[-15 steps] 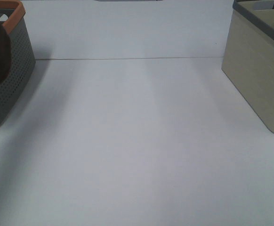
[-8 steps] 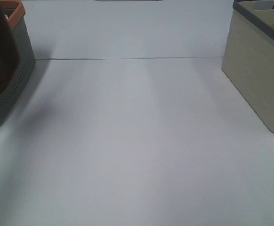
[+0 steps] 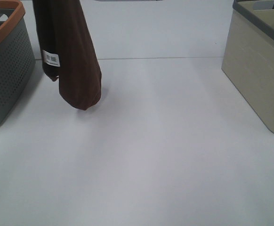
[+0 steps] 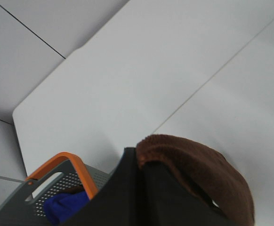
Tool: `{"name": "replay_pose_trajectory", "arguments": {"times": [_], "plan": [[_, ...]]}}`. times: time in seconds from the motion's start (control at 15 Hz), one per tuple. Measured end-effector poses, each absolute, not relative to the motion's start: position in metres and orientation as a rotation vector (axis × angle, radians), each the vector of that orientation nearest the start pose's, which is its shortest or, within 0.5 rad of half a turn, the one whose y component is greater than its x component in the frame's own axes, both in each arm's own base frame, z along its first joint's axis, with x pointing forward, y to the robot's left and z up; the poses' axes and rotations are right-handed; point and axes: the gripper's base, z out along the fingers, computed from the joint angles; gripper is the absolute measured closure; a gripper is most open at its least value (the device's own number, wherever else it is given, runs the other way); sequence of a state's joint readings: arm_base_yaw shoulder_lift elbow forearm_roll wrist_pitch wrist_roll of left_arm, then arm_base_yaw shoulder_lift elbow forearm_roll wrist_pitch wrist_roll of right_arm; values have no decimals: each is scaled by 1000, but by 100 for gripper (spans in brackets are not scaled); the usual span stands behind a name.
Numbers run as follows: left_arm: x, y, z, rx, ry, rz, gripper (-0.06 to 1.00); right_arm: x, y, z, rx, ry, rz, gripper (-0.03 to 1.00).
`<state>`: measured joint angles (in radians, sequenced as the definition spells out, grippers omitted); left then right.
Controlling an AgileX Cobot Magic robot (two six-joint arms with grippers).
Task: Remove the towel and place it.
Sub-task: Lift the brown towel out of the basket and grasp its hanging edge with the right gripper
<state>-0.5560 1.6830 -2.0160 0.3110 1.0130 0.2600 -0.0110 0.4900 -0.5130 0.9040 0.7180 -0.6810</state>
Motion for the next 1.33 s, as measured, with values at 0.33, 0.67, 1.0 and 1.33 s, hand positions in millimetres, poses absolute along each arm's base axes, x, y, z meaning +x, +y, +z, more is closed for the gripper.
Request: {"name": "replay_pose_trajectory", "arguments": {"times": [0.33, 0.67, 1.0, 1.33], "plan": [[334, -228, 418, 931, 2110, 173, 94, 131, 55, 303, -422, 1878, 642, 34], [332, -242, 422, 703, 2148, -96, 94, 163, 63, 300, -507, 1765, 756, 34], [331, -247, 424, 665, 2131, -189, 94, 209, 70, 296, -576, 1712, 877, 38], [348, -264, 405, 659, 2109, -235, 94, 263, 108, 279, -709, 1778, 826, 39]]}}
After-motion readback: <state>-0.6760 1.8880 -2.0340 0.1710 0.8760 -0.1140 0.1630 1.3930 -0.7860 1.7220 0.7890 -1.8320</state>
